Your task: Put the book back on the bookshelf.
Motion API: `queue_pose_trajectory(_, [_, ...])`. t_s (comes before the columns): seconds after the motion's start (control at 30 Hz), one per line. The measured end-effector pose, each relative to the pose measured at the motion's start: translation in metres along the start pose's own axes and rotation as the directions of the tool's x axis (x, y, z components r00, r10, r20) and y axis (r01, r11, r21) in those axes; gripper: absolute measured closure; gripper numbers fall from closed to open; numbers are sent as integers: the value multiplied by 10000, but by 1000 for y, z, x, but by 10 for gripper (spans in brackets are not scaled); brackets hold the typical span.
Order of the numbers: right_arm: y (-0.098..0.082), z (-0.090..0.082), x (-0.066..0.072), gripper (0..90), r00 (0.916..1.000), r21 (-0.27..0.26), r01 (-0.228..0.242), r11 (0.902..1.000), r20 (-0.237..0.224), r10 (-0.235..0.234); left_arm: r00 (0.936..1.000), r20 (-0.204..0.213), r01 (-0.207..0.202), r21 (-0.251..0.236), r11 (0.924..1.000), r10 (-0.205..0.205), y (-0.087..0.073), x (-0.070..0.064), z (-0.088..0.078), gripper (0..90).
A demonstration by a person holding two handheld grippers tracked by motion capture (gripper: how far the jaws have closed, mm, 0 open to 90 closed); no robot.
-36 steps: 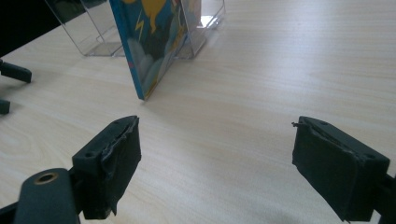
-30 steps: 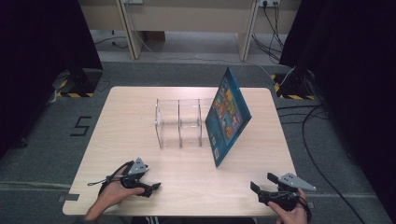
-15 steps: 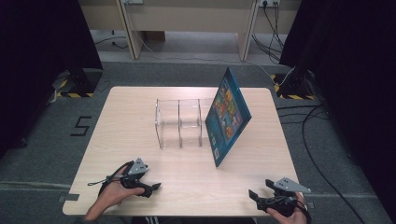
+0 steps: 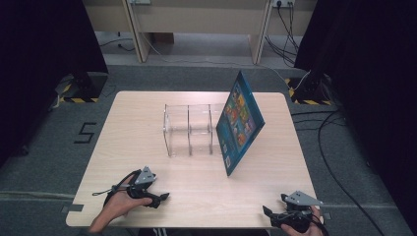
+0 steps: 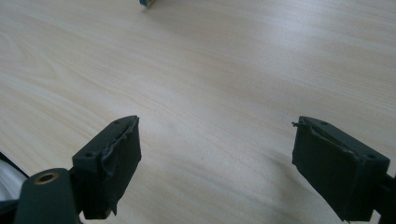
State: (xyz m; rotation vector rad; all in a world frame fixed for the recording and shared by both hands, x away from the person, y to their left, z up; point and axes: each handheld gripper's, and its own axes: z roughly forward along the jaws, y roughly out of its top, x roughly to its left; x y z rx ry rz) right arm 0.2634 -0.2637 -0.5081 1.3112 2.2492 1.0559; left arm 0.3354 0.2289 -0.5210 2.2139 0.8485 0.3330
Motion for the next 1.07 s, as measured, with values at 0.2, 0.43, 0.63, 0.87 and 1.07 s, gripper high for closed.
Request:
queue_pose_trajectory(0.2, [-7,4,5,149,9957,561,813,9951,388,-836,10000,6,0,-2,10000,0,0,0,0,86])
queue_pose_trajectory(0.43, [-10,4,5,143,9955,342,873,9956,340,-885,10000,13,-5,-12,10000,5,0,0,0,84])
queue_pose_trajectory(0.63, [-10,4,5,140,9956,310,861,9958,338,-871,10000,14,-14,-16,10000,14,0,0,0,82])
queue_pose_trajectory(0.87, [-10,4,5,139,9957,298,857,9959,320,-867,10000,15,-20,-14,10000,20,0,0,0,80])
queue_pose_trajectory(1.07, [-11,5,6,133,9957,283,867,9958,313,-875,10000,57,-67,16,10000,67,0,0,0,73])
